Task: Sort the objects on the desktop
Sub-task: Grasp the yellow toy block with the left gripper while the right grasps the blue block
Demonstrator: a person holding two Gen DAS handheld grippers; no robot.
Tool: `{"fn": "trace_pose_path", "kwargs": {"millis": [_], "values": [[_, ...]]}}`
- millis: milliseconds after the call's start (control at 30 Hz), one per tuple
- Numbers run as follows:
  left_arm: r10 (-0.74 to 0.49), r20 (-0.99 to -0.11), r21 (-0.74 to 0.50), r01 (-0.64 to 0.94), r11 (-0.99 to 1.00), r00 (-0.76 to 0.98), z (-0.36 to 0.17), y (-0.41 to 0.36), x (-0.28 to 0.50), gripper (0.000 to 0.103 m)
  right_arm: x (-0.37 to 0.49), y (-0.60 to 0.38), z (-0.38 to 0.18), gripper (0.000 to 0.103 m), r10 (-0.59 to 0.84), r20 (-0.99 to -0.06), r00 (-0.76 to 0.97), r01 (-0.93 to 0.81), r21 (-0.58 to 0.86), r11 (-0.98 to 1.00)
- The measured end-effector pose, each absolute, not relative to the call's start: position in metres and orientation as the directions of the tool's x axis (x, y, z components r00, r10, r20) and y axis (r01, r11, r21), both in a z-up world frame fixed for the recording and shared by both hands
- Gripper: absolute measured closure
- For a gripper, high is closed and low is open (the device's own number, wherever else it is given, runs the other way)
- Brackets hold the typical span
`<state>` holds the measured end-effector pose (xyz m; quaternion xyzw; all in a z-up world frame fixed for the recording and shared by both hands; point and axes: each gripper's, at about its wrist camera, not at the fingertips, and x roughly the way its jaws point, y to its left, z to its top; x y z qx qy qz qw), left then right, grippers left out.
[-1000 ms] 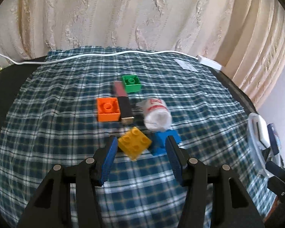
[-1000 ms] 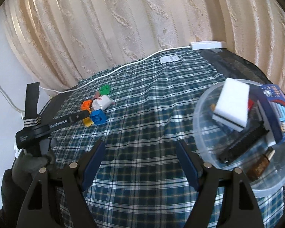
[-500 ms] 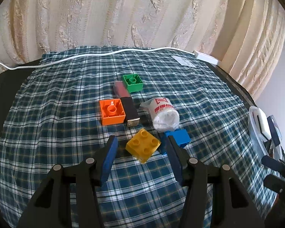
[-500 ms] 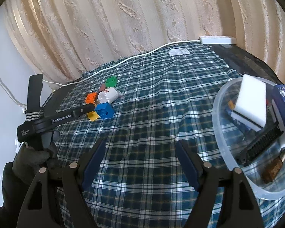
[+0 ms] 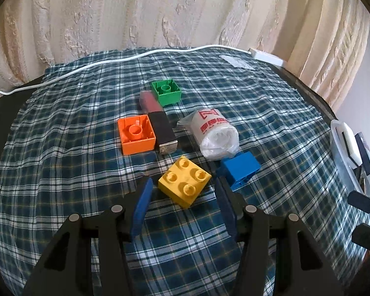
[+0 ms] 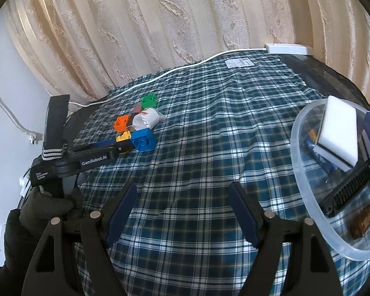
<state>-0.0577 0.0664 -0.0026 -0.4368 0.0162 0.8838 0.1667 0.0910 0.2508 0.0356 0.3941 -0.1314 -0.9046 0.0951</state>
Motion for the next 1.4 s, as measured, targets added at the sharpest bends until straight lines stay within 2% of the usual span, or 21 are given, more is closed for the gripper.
{"fn": "trace_pose_path", "kwargs": {"millis": [233,267,300,800,867,933,1200,1400], "values": [[0.283,-0.769,-0.120,-0.305,-0.945,-0.574,-0.004,0.066,-0.059,0.047,0.081,0.239,0.033,0.023,-0.305,-0.699,-0.647,0.101,0.318,-0.943],[0.282,-0.768,-0.118,-0.306,-0.945,-0.575,-0.004,0.066,-0.060,0.049,0.080,0.238,0.034,0.023,-0.307,-0.700,-0.645,0.104,0.317,-0.943],[0.282,-0.768,-0.117,-0.307,-0.945,-0.575,-0.004,0.066,-0.060,0.056,0.078,0.236,0.034,0.023,-0.307,-0.701,-0.644,0.109,0.313,-0.943],[0.292,-0.718,-0.187,-0.229,-0.955,-0.632,0.012,0.039,-0.048,0.056,0.028,0.206,0.030,0.023,-0.288,-0.748,-0.599,0.168,0.234,-0.958],[0.288,-0.712,-0.197,-0.212,-0.957,-0.640,0.014,0.033,-0.049,0.056,0.018,0.200,0.027,0.031,-0.291,-0.757,-0.585,0.182,0.228,-0.957],[0.290,-0.709,-0.211,-0.200,-0.957,-0.642,0.015,0.027,-0.049,0.056,0.009,0.193,0.025,0.034,-0.297,-0.759,-0.579,0.200,0.221,-0.955],[0.226,-0.702,-0.164,-0.155,-0.974,-0.675,0.019,0.022,-0.046,0.056,-0.020,0.168,0.019,0.039,-0.286,-0.770,-0.570,0.238,0.179,-0.955],[0.207,-0.708,-0.151,-0.141,-0.978,-0.675,0.017,0.021,-0.046,0.056,-0.034,0.159,0.011,0.049,-0.268,-0.785,-0.559,0.239,0.157,-0.958]]}}
